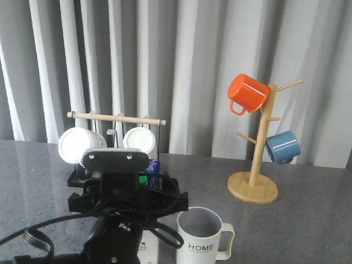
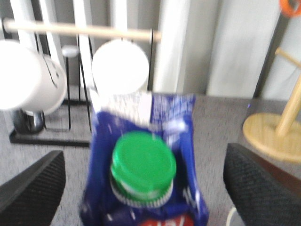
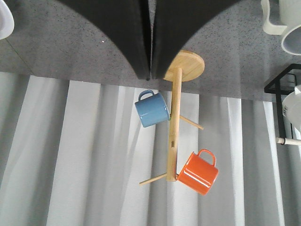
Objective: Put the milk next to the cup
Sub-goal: 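Open the left gripper and raise it away from the carton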
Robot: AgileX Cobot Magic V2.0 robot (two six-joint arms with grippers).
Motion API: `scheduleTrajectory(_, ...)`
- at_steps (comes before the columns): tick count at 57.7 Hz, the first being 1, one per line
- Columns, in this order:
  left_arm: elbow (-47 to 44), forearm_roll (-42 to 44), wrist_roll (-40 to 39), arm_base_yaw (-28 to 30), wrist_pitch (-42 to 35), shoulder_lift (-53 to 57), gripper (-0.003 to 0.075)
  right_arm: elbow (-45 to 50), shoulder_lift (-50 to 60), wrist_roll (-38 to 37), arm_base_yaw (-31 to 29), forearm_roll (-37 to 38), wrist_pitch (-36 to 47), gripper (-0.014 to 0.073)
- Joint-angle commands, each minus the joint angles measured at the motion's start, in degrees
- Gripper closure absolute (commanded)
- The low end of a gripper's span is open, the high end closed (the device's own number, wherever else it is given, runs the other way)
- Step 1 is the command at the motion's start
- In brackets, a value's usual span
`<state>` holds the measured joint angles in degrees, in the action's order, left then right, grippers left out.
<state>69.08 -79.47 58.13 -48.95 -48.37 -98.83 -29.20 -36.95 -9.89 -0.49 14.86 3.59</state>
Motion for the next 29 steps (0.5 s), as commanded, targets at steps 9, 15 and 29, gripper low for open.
scheduleTrajectory(9, 1.2, 6.4, 3.2, -0.2, -0.2, 11.9, 0.0122, -1.6, 0.1, 0.4, -0.3, 0.2, 3.9, 0.0599)
scheduleTrajectory(15, 1.2, 6.8, 6.8, -0.2, 3.1, 17.4, 0.0285, -1.6, 0.1, 0.4, -0.3, 0.2, 3.9, 0.0599)
scheduleTrajectory(29, 1.2, 3.3, 16.4, -0.2, 8.4, 27.8, 0.0729, -1.6, 0.1, 0.4, -0.3, 0.2, 3.9, 0.0599)
